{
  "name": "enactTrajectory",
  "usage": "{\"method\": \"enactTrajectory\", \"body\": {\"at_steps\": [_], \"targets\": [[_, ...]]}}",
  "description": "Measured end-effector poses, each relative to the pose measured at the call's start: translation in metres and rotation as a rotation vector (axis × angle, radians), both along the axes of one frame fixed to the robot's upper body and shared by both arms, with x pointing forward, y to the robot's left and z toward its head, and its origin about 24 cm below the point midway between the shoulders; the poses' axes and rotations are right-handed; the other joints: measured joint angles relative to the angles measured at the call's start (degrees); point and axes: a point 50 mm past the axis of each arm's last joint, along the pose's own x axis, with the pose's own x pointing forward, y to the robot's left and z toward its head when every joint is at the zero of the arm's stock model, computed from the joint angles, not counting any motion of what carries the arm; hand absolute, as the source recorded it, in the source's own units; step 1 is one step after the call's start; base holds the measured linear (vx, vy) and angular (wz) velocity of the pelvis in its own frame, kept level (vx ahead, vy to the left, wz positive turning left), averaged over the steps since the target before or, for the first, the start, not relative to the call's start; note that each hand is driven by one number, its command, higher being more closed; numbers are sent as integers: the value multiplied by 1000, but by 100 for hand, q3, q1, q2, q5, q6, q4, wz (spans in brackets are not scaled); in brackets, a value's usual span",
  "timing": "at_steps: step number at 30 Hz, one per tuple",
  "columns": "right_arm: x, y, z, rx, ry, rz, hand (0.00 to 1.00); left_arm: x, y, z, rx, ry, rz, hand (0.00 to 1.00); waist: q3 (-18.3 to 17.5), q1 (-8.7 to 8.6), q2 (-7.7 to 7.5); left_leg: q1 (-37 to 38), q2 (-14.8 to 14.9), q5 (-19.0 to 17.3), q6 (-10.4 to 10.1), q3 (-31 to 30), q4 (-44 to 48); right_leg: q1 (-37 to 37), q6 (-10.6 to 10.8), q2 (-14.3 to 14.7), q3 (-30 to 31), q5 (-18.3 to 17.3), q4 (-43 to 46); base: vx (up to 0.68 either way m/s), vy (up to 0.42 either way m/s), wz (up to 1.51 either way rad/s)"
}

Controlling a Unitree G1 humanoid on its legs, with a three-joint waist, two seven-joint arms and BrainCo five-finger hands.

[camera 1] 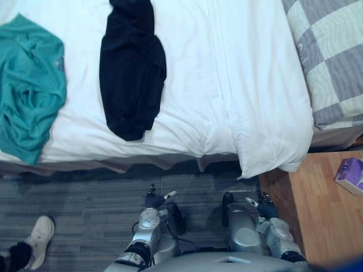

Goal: Tidy the bed and pick cloth on bed and put in laundry

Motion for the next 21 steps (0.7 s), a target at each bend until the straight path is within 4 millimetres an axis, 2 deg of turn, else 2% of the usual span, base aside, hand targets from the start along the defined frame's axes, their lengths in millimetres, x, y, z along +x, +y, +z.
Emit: {"method": "enactTrajectory", "body": {"at_steps": [1, 2, 3, 4, 5, 6, 8, 9, 10, 11, 12, 13, 14, 15, 16, 17, 18, 19, 20, 21], "targets": [[-8, -3, -2, 7, 19, -19, 0, -2, 5, 0, 5, -2, 28, 0, -33, -21, -15, 53, -59, 63, 9, 2, -100, -1, 23, -65, -11, -27, 57, 88, -22, 17], [-18, -2, -6, 29, 45, -43, 0, -5, 11, 0, 2, -1, 71, 0, -75, -7, -93, 44, -146, 193, -65, 3, -41, 6, 45, -225, 22, -52, 69, 64, -16, 18], [-28, 2, -10, 56, 65, -76, 0, -12, 17, -3, -12, 8, 134, 0, -119, -34, -186, -55, -103, 81, -115, 33, 96, 96, -17, -388, 80, -101, 55, 47, -16, 13], [-34, 1, -11, 61, 77, -97, 0, -17, 19, -5, -22, 12, 167, 0, -165, -35, -174, -50, 35, 42, -107, 14, 48, 102, -19, -434, 93, -105, 74, 38, 45, 7], [-41, -2, -12, 61, 93, -127, 0, -26, 22, -8, -48, 13, 238, 0, -195, -41, -174, -64, 403, 54, -176, -45, 10, 96, 14, -497, 141, -125, 139, 35, 87, -8], [-47, -8, -13, 56, 101, -165, 0, -35, 24, -10, -77, 11, 315, 0, -249, -53, -77, -53, 756, 121, -283, -100, -85, 88, 145, -545, 198, -187, 229, 33, 147, -10], [-54, -12, -14, 51, 112, -204, 0, -47, 26, -15, -98, 25, 390, 0, -326, -110, 52, 30, 1077, 226, -383, -345, -287, 66, 351, -628, 277, -305, 412, 26, 385, -14], [-59, -15, -14, 46, 118, -224, 0, -59, 26, -18, -108, 45, 440, 0, -402, -136, 180, 224, 1185, 429, -794, -353, -520, 83, 580, -722, 394, -287, 448, 22, 587, -31], [-59, -10, -15, 59, 111, -236, 0, -62, 30, -18, -102, 47, 456, 0, -393, -103, 24, 258, 1099, 425, -1164, -263, -383, 93, 684, -911, 495, -228, 367, -3, 662, -40], [-69, -1, -18, 84, 129, -263, 0, -71, 37, -19, -86, 64, 478, 0, -615, -78, -171, 228, 832, 189, -1108, 5, -144, 286, 694, -1192, 492, 178, -154, 3, 432, -32], [-71, 1, -19, 93, 127, -282, 0, -76, 39, -20, -85, 73, 491, 0, -641, -43, -135, 209, 822, 21, -1015, 61, -40, 317, 456, -1198, 448, 501, -290, -41, 547, -69], [-71, 4, -20, 108, 134, -303, 0, -85, 39, -22, -86, 89, 523, 0, -640, 65, -56, 355, 898, -144, -858, 372, 3, 286, -189, -1128, 168, 1343, -562, -54, 563, -89], [-68, 7, -21, 120, 138, -263, 0, -97, 41, -24, -67, 115, 530, 0, -717, 107, -38, 525, 847, -100, -632, 684, -180, 270, -346, -1131, -417, 1484, -520, -60, 581, -90], [-69, 9, -22, 126, 141, -242, 0, -102, 46, -24, -53, 121, 536, 0, -757, 99, -93, 591, 789, -72, -549, 795, -313, 268, -242, -1110, -712, 1403, -357, -19, 510, -52], [-67, 12, -22, 129, 142, -203, 0, -103, 52, -22, -27, 126, 524, 0, -801, 102, -159, 677, 661, 4, -413, 917, -583, 267, -127, -929, -1071, 1090, 93, 20, 411, -28], [-63, 13, -21, 125, 136, -169, 0, -99, 53, -21, -5, 124, 495, 0, -814, 123, -186, 736, 474, 118, -278, 959, -913, 222, -86, -624, -1191, 723, 516, 32, 434, -19], [-61, 13, -21, 122, 134, -149, 0, -96, 52, -20, 5, 122, 477, 0, -842, 114, -209, 758, 333, 189, -197, 971, -1096, 191, -61, -467, -1208, 520, 719, 58, 369, -5], [-56, 14, -20, 107, 126, -87, 0, -86, 48, -19, 13, 116, 429, 0, -861, 99, -248, 771, 27, 370, -75, 978, -1449, 182, 32, -173, -1226, 94, 926, 47, 266, 8], [-52, 16, -19, 101, 118, -21, 0, -78, 40, -20, 3, 124, 369, 0, -866, 80, -256, 787, -251, 518, -12, 1007, -1675, 292, 14, 19, -1237, -185, 730, 47, 216, 9], [-51, 15, -19, 93, 117, 7, 0, -73, 37, -20, -6, 125, 347, 0, -888, 78, -294, 813, -385, 586, -5, 1029, -1751, 371, -4, -58, -1245, -195, 614, 14, 176, 14]]}}
